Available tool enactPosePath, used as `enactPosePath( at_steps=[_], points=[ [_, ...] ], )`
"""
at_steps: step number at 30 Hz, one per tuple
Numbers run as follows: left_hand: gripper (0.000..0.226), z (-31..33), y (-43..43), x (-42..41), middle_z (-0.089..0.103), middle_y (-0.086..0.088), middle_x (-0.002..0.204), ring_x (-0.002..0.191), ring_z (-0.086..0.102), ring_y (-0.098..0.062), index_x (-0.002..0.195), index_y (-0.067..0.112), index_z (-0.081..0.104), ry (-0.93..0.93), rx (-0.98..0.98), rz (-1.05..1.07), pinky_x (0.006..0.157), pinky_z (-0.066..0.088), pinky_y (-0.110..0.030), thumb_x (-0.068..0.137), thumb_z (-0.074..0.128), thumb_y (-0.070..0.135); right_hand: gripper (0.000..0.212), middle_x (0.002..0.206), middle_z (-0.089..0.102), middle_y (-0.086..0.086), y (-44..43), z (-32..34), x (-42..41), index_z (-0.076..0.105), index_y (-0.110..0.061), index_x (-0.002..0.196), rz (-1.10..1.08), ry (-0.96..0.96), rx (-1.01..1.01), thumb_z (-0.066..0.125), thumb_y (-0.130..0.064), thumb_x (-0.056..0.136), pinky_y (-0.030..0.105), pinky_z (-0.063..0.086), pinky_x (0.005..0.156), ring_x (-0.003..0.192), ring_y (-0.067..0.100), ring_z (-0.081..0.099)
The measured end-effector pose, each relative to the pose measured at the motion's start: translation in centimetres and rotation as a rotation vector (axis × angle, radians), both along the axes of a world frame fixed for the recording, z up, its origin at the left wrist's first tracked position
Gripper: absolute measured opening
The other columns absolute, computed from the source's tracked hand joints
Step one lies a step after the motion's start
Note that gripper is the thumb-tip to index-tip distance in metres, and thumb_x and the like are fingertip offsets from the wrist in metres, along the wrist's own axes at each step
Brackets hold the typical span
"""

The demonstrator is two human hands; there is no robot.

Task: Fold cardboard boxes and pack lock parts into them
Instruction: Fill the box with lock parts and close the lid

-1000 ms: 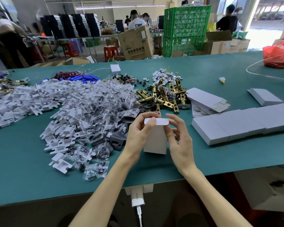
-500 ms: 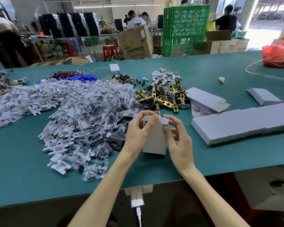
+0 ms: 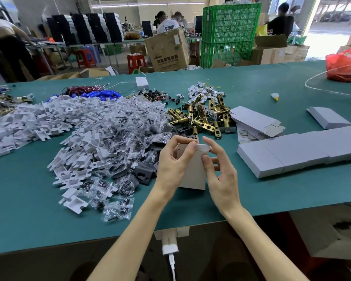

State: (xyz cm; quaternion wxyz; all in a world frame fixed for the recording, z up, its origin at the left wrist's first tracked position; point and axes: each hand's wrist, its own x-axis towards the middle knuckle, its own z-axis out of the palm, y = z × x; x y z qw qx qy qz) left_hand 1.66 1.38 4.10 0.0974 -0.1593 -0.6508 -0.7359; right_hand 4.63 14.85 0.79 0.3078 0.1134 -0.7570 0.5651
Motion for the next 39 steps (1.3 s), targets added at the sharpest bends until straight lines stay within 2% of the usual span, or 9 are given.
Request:
enactPosePath(
  at_steps=[3,9,15,18,20,23,27,34,39],
  points=[
    [0.006,0.2,-0.2,0.0,0.076,-0.004,0.11,0.091,0.07,-0.015,0.095,0.032,0.07,0.0,-0.003,-0.008,0.072,0.059,-0.03,0.099,0.07,0.027,0.034,0.128,0.061,-0.017,0.0,-0.1,-0.1,0.053,-0.037,0.14,-0.005,-0.003,0.008,0.054,-0.029,0.107,0.023,0.057,0.07,0.097,0.014,0.066],
    [0.005,0.3,-0.2,0.3,0.077,-0.004,0.105,0.082,0.068,-0.011,0.096,0.022,0.066,-0.008,0.001,-0.015,0.064,0.056,-0.026,0.101,0.068,0.021,0.021,0.11,0.066,-0.015,-0.3,0.8,0.1,0.057,-0.048,0.123,-0.032,-0.048,-0.058,0.046,-0.042,0.107,0.035,0.058,0.06,0.084,0.017,0.064],
    [0.007,0.2,-0.2,0.7,0.077,-0.003,0.104,0.082,0.069,-0.01,0.096,0.02,0.063,-0.017,0.037,-0.06,0.062,0.056,-0.026,0.101,0.066,0.018,0.012,0.1,0.07,-0.011,0.0,2.1,0.0,0.063,-0.041,0.104,0.015,-0.082,-0.106,0.052,-0.038,0.102,0.029,0.055,0.056,0.073,0.014,0.065],
    [0.008,0.3,0.1,0.9,0.076,0.001,0.1,0.079,0.068,-0.011,0.09,0.033,0.066,-0.057,0.041,-0.058,0.062,0.058,-0.029,0.097,0.066,0.03,0.012,0.099,0.071,-0.01,0.2,2.2,0.1,0.064,-0.036,0.105,0.028,-0.096,-0.083,0.052,-0.035,0.103,0.025,0.053,0.056,0.073,0.012,0.066],
    [0.009,0.4,0.1,0.8,0.075,0.002,0.098,0.079,0.067,-0.011,0.088,0.036,0.066,-0.075,0.032,-0.057,0.062,0.057,-0.029,0.096,0.063,0.034,0.012,0.1,0.071,-0.009,0.5,2.3,0.1,0.064,-0.034,0.106,0.024,-0.101,-0.036,0.052,-0.035,0.104,0.032,0.055,0.056,0.075,0.014,0.068],
    [0.01,0.3,0.2,0.7,0.075,-0.003,0.107,0.08,0.066,-0.011,0.093,0.029,0.064,-0.084,0.0,-0.049,0.063,0.054,-0.026,0.098,0.057,0.034,0.017,0.106,0.07,-0.01,1.0,2.0,0.1,0.063,-0.028,0.11,0.017,-0.072,0.095,0.05,-0.036,0.105,0.04,0.056,0.06,0.076,0.017,0.068],
    [0.014,0.1,0.3,0.7,0.074,-0.005,0.114,0.085,0.067,-0.013,0.099,0.021,0.06,-0.089,-0.015,-0.056,0.066,0.055,-0.027,0.098,0.051,0.031,0.021,0.105,0.068,-0.008,1.5,1.5,0.2,0.063,-0.022,0.114,0.029,-0.014,0.172,0.049,-0.035,0.105,0.032,0.054,0.065,0.079,0.013,0.065],
    [0.023,-0.5,0.2,1.0,0.073,0.001,0.109,0.084,0.068,-0.007,0.105,0.014,0.06,-0.047,-0.029,-0.012,0.063,0.054,-0.021,0.098,0.042,0.026,0.015,0.112,0.065,-0.009,0.9,0.4,0.4,0.06,-0.026,0.114,0.041,0.048,0.152,0.052,-0.034,0.105,0.029,0.054,0.072,0.094,0.014,0.066],
    [0.03,-0.4,0.2,1.2,0.069,0.019,0.093,0.074,0.065,0.0,0.117,0.013,0.059,-0.063,-0.033,-0.019,0.058,0.051,-0.018,0.098,0.041,0.029,0.017,0.11,0.065,-0.009,0.6,0.1,0.5,0.061,-0.023,0.113,-0.002,0.045,0.128,0.054,-0.035,0.104,0.031,0.053,0.07,0.093,0.014,0.066]
  ],
)
